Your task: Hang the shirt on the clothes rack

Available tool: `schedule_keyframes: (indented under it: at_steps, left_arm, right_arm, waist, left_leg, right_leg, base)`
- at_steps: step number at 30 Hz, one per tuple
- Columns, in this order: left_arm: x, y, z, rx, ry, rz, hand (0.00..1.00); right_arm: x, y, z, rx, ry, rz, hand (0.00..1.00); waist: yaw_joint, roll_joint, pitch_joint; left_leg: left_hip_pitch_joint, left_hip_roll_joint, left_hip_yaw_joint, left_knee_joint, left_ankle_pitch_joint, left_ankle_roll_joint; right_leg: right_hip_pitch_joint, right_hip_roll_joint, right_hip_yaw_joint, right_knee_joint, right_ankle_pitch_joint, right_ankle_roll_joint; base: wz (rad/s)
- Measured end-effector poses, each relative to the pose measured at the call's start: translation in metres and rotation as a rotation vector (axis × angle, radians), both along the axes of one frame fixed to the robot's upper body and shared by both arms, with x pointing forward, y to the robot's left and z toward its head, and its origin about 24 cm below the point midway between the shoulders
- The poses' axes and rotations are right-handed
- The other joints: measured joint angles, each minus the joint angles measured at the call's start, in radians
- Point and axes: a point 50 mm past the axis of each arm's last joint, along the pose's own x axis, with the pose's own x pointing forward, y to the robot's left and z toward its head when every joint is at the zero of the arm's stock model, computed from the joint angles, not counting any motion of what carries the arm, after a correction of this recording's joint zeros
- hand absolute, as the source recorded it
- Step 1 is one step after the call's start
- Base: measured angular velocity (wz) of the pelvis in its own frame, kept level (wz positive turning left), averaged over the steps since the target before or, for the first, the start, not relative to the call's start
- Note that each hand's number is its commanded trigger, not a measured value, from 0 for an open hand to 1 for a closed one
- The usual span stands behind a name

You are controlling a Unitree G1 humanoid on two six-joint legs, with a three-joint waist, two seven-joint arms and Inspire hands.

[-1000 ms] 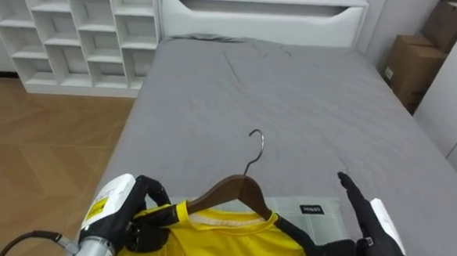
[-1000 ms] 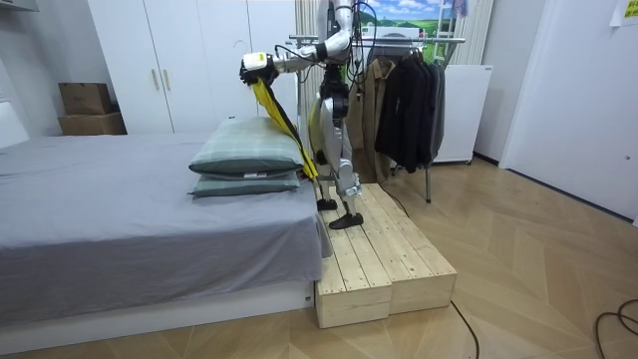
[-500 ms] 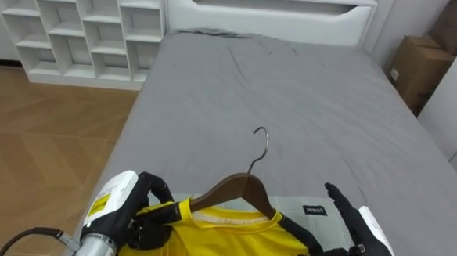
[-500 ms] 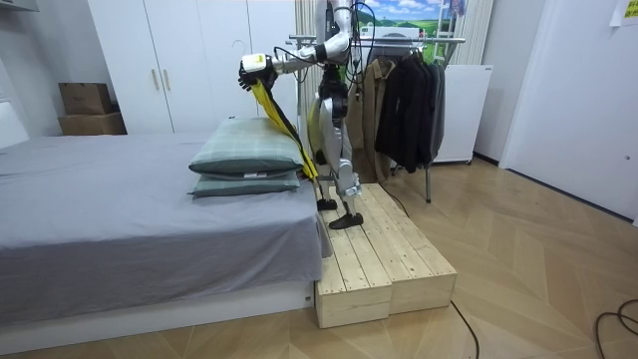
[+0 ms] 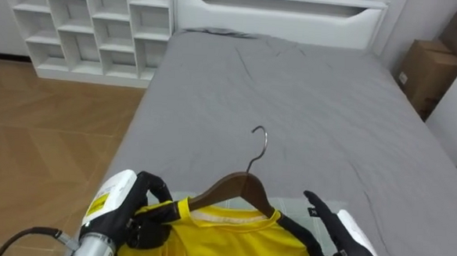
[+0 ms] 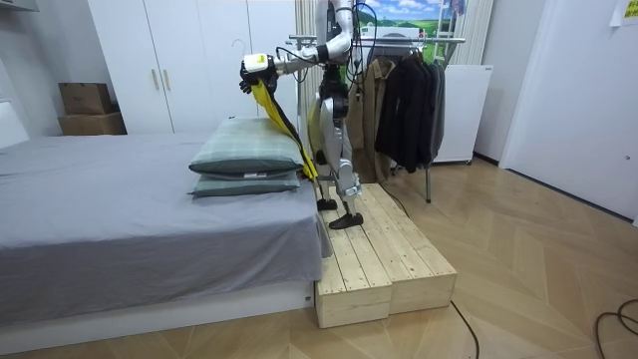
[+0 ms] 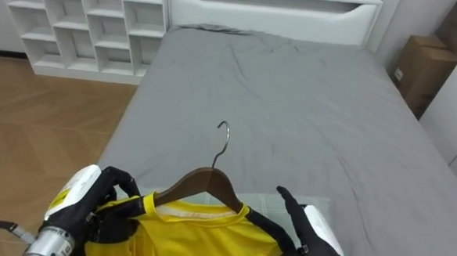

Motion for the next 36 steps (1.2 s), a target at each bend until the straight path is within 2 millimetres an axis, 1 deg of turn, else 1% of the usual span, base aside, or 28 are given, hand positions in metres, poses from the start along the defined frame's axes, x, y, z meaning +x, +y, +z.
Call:
schedule_keyframes:
  at_steps: [4,6,13,17,20,24,29,36]
  left_arm:
    - [0.0,-0.001,-0.001,-0.007,0.001,0.0,1.0]
    - [0.0,-0.003,-0.001,-0.012,0.001,0.0,1.0]
    - [-0.001,-0.005,-0.003,-0.026,0.009,-0.001,1.0]
    - [-0.002,-0.014,-0.006,-0.029,0.022,-0.035,1.0]
    - [-0.003,-0.018,-0.007,-0.027,0.028,-0.053,1.0]
    - [-0.004,-0.024,-0.009,-0.039,0.034,-0.068,1.0]
    - [-0.004,-0.028,-0.01,-0.064,0.037,-0.071,1.0]
    - [-0.005,-0.031,-0.01,-0.071,0.039,-0.076,1.0]
  right_arm:
    - [-0.001,0.008,-0.003,-0.035,0.01,0.05,0.0]
    - [-0.001,0.011,-0.003,-0.097,0.006,0.091,0.0]
    - [0.004,0.015,0.001,-0.215,-0.048,0.128,0.0]
    - [0.003,0.022,0.0,-0.283,-0.077,0.164,0.0]
    - [0.003,0.025,0.0,-0.309,-0.103,0.167,0.0]
    - [0.004,0.031,0.002,-0.294,-0.156,0.143,0.0]
    - [0.003,0.034,0.005,-0.293,-0.217,0.118,0.0]
    - [0.003,0.037,0.007,-0.321,-0.282,0.099,0.0]
  waist:
    - [0.002,-0.004,0.0007]
    - [0.002,-0.007,0.0018]
    - [0.008,-0.009,0.0017]
    - [0.019,-0.007,0.0018]
    - [0.027,-0.004,0.0028]
    - [0.029,0.009,0.004]
    - [0.047,0.021,0.0066]
    - [0.053,0.022,0.0061]
  left_leg:
    - [-0.008,-0.001,-0.005,0.009,0.0,0.0]
    - [-0.01,-0.001,-0.005,0.009,0.0,0.0]
    - [-0.01,-0.001,-0.006,0.009,0.0,0.0]
    - [-0.01,-0.001,-0.007,0.009,0.0,0.0]
    - [-0.01,-0.001,-0.011,0.009,0.0,0.0]
    - [-0.008,-0.001,-0.025,0.011,0.0,0.0]
    - [-0.009,0.0,-0.024,0.01,0.0,0.0]
    - [-0.009,-0.001,-0.023,0.011,0.0,0.0]
  right_leg:
    - [-0.002,-0.002,-0.001,0.001,0.0,0.0]
    - [-0.003,-0.002,0.001,0.002,0.0,0.0]
    - [-0.003,-0.002,0.001,0.001,0.0,0.001]
    - [-0.002,-0.001,0.001,0.001,0.0,0.001]
    - [-0.001,-0.002,-0.001,0.001,0.0,0.001]
    - [0.007,-0.003,-0.014,0.001,0.0,0.0]
    - [0.006,-0.003,-0.013,0.001,0.0,0.0]
    - [0.006,-0.003,-0.008,0.003,0.0,0.0]
  base:
    - [0.03]
    - [0.0]
    - [0.0]
    - [0.0]
    - [0.03]
    - [0.09]
    - [0.01]
    - [0.0]
